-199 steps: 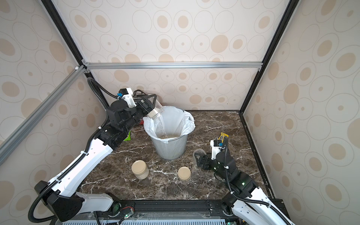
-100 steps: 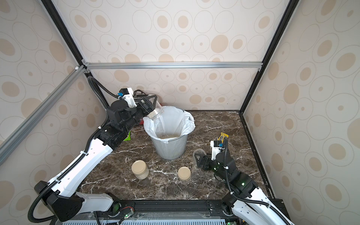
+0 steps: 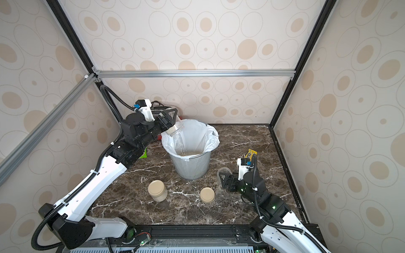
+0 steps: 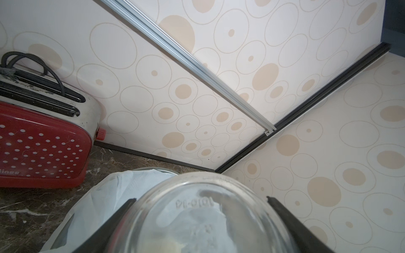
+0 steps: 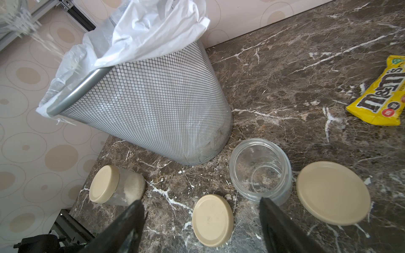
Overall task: Empty moldy rice from jars
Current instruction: Pour the moldy rice from the jar into the trash bin.
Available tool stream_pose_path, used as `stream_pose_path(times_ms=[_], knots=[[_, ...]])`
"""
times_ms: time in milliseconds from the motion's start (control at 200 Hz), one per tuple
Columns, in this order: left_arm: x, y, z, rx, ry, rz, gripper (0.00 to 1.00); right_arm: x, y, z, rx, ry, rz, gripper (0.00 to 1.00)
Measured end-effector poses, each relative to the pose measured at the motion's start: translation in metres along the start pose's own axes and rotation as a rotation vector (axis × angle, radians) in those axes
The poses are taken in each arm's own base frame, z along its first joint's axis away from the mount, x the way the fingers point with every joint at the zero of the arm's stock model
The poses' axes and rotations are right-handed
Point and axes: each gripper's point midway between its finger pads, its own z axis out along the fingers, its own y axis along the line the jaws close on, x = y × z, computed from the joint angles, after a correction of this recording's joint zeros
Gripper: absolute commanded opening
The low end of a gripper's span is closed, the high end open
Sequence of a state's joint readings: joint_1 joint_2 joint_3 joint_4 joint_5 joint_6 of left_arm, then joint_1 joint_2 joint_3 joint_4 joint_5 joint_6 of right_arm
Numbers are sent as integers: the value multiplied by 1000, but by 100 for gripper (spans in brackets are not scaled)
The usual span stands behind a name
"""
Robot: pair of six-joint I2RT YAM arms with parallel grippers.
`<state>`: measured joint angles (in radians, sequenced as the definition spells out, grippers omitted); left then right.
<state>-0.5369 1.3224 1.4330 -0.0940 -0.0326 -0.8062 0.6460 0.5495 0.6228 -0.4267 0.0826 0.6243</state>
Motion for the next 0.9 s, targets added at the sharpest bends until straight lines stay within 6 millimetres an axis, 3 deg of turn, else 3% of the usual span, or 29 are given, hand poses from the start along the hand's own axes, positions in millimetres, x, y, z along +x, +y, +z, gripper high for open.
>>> stream_pose_path(times_ms=[901], knots=[[1,-10,9,10,17,178,42,3,-2,0,9,12,3,85]])
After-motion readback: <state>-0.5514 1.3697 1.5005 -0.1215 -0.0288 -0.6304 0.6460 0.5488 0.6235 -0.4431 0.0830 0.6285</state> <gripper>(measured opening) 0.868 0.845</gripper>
